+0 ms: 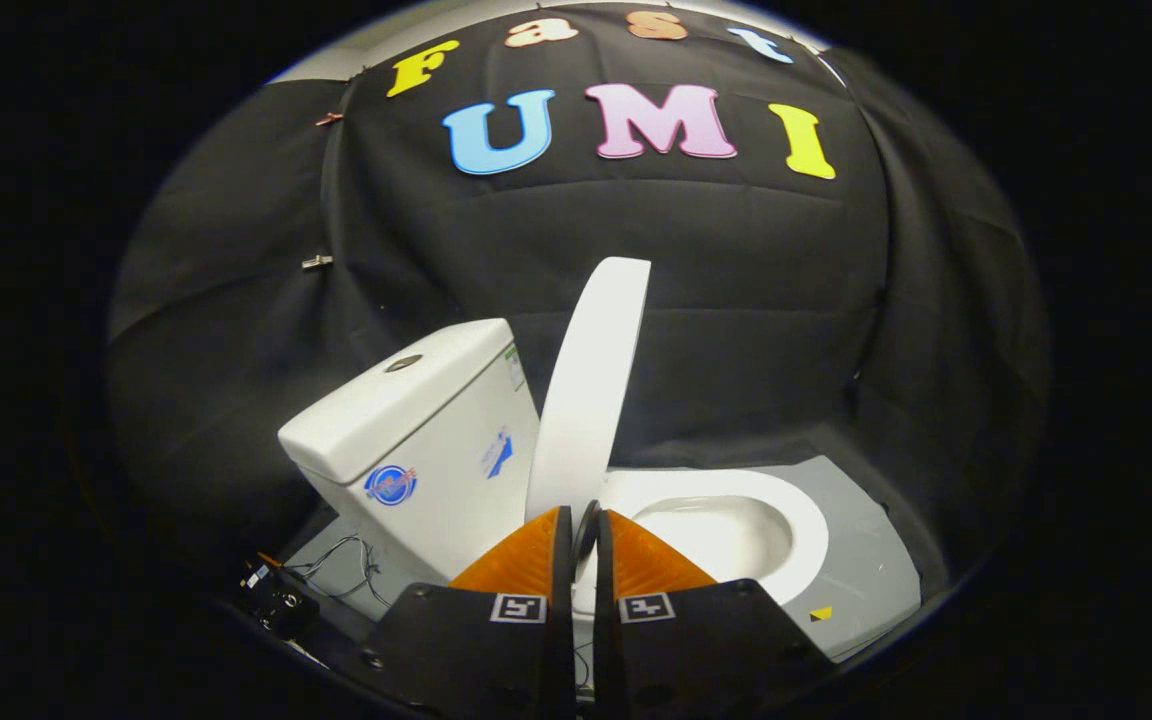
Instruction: Open the toilet lid.
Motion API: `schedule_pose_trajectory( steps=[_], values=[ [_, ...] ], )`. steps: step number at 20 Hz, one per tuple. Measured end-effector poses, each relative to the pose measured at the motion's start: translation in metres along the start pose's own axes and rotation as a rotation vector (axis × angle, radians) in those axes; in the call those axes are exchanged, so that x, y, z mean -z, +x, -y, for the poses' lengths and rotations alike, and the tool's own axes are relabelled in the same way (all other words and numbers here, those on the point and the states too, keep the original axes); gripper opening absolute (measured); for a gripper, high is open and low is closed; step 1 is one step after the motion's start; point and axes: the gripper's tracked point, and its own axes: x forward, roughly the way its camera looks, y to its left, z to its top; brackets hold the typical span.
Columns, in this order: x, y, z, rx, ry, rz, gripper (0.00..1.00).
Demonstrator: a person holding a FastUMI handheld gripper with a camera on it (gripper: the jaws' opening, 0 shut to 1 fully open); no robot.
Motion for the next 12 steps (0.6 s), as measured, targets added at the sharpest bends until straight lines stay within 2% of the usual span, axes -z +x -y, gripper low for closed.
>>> schedule_pose_trajectory(
  steps=[6, 12],
  values=[
    [-0.006, 0.01, -0.051, -0.065, -0.082, 0.019, 0.12],
    [-0.002, 0.013, -0.076, -0.106, -0.133, 0.008, 0.12]
  ],
)
